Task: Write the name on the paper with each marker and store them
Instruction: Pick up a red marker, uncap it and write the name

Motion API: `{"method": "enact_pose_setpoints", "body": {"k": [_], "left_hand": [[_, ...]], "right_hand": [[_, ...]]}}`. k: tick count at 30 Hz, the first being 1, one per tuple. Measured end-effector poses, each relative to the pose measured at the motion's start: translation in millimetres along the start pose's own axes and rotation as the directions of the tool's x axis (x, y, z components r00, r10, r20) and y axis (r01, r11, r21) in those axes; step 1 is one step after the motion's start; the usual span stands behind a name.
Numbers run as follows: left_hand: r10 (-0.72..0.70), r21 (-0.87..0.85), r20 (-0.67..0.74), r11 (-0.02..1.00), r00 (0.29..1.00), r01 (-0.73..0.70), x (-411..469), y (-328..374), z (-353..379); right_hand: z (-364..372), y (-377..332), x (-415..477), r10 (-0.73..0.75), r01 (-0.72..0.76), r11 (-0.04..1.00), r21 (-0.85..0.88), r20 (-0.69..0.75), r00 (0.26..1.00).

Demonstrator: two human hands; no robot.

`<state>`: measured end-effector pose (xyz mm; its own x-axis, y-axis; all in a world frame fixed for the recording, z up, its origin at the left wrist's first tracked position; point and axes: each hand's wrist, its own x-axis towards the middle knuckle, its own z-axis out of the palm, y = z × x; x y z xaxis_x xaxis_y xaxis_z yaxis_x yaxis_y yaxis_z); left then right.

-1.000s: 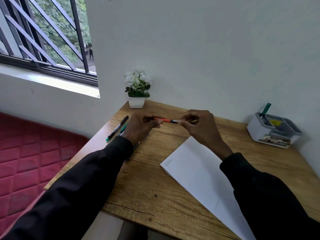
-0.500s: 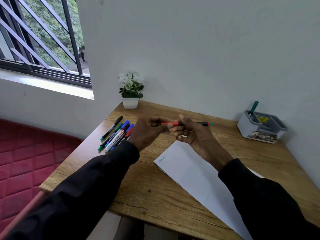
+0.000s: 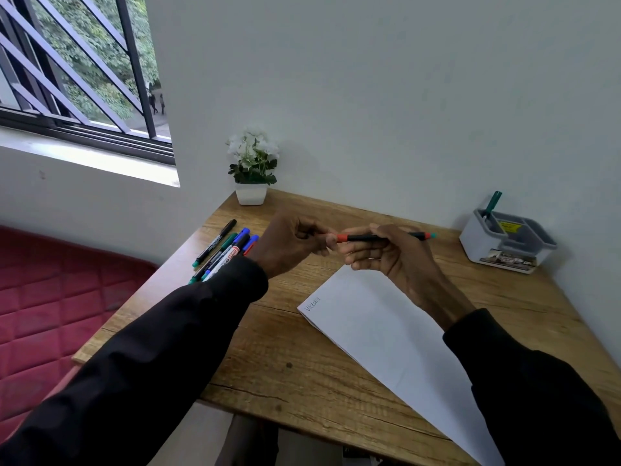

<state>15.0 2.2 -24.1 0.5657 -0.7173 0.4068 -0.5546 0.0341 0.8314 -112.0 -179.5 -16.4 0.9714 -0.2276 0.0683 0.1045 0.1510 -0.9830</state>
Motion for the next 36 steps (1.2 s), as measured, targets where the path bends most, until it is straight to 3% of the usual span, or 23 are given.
{"method": "enact_pose_setpoints", "body": {"k": [6, 11, 18, 28, 33, 36], "left_hand": [[-0.106, 0.033, 0.045, 0.994, 0.993, 0.105, -5.9, -28.3, -6.9], [-0.169, 0.092, 0.149, 0.983, 0.974, 0.157, -1.2, -33.6, -0.9], [-0.181, 0.06, 0.209, 0.983, 0.961, 0.172, 0.4, -42.2, 1.7], [-0.171, 0.15, 0.235, 0.979, 0.957, 0.139, 0.6, -48.9, 6.1], [-0.165, 0.145, 0.187, 0.98, 0.968, 0.139, 1.7, -54.8, 3.1], [-0.19, 0.198, 0.088, 0.965, 0.978, 0.169, 3.3, -58.6, 2.2]], "right_hand": [[-11.7, 19.1, -19.0, -0.108, 0.102, 0.987, -0.122, -0.049, 0.993], [2.8, 37.2, -19.9, -0.059, 0.051, 0.939, -0.341, -0.014, 0.998], [9.7, 57.8, -16.6, -0.011, 0.023, 0.967, -0.253, 0.05, 0.999], [5.8, 69.4, -14.8, -0.043, 0.05, 0.971, -0.233, 0.037, 0.998], [5.4, 70.6, -15.2, -0.044, 0.047, 0.972, -0.228, 0.02, 0.999], [5.9, 71.1, -15.9, -0.042, 0.041, 0.973, -0.225, 0.003, 0.999]]}}
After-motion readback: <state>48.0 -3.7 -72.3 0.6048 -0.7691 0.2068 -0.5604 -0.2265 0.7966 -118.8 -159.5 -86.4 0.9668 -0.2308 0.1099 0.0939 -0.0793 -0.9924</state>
